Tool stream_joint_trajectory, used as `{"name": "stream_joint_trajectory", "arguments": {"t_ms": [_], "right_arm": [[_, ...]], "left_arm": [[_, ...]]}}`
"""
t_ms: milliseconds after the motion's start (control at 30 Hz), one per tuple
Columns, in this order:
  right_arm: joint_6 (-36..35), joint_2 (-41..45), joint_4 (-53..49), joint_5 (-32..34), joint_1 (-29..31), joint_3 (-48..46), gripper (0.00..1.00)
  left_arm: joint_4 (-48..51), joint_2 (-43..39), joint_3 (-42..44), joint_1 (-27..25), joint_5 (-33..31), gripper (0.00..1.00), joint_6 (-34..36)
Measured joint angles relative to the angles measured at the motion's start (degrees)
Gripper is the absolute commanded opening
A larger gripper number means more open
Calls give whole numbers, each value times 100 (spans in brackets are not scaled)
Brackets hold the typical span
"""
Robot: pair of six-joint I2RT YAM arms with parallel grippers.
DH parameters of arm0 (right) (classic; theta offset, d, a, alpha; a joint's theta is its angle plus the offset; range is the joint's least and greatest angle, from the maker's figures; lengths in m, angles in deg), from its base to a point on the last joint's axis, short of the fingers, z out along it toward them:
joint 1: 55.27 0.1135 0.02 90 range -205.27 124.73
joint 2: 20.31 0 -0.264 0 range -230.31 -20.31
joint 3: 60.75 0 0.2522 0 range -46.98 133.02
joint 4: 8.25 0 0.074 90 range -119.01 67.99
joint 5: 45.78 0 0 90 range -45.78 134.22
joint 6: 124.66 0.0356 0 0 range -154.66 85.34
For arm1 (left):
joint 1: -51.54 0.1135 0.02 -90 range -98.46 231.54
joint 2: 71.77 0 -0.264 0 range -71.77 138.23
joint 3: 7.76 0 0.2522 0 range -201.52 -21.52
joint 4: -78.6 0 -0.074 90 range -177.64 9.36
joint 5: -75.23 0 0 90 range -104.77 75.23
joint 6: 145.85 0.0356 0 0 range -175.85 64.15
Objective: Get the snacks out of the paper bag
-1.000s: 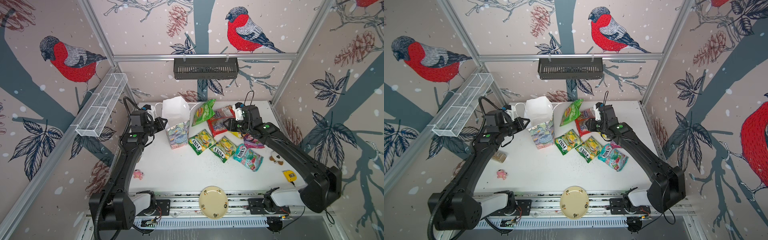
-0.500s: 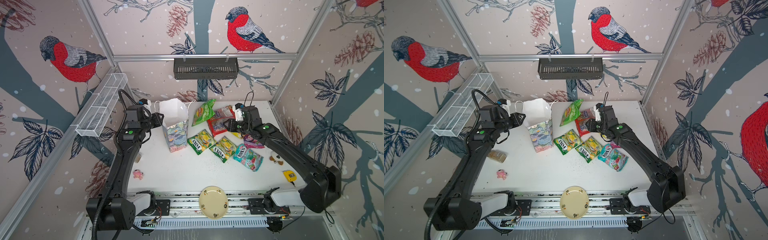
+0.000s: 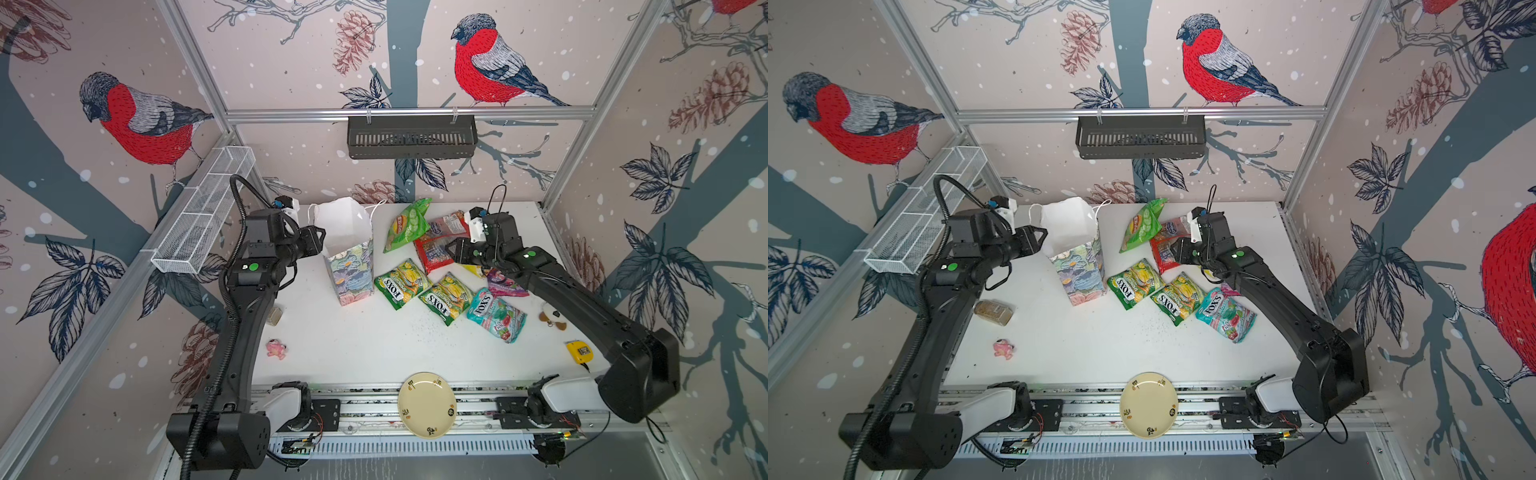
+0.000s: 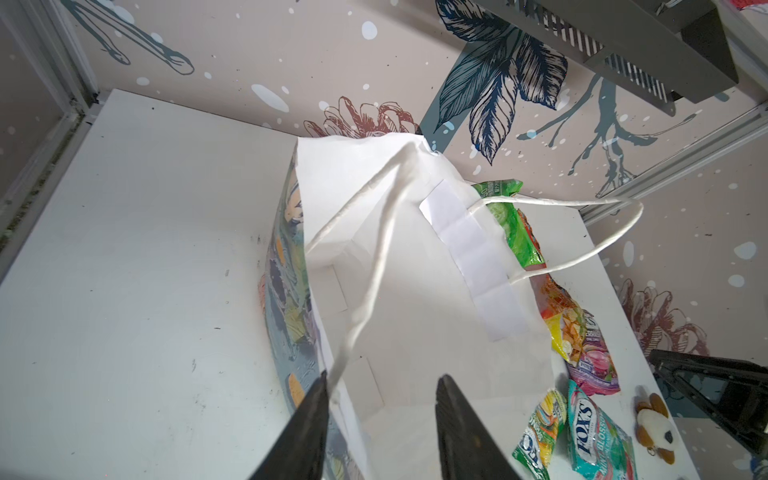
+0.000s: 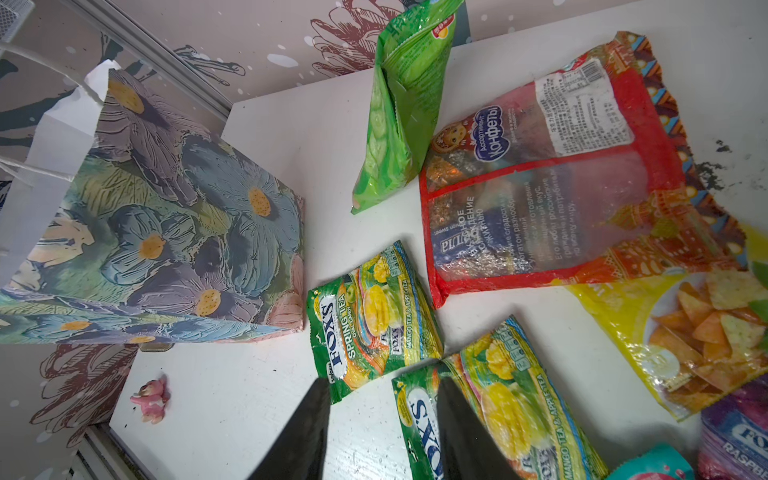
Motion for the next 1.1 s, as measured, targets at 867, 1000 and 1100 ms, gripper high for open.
{"name": "stream_joint_trajectory", "arguments": {"t_ms": [867, 1000, 1100], "right_arm": [[-173, 2111, 1213, 1937, -612, -1808, 53], [-584, 3049, 2457, 2966, -1130, -3453, 55], [-852, 3482, 3429, 3195, -1823, -4489, 57]], "left_arm": [[-1019, -2026, 1513, 4, -1720, 47, 101], [-1331, -2127, 1978, 4, -1676, 45, -44], [-1528, -2260, 2192, 4, -1679, 43, -59]]}}
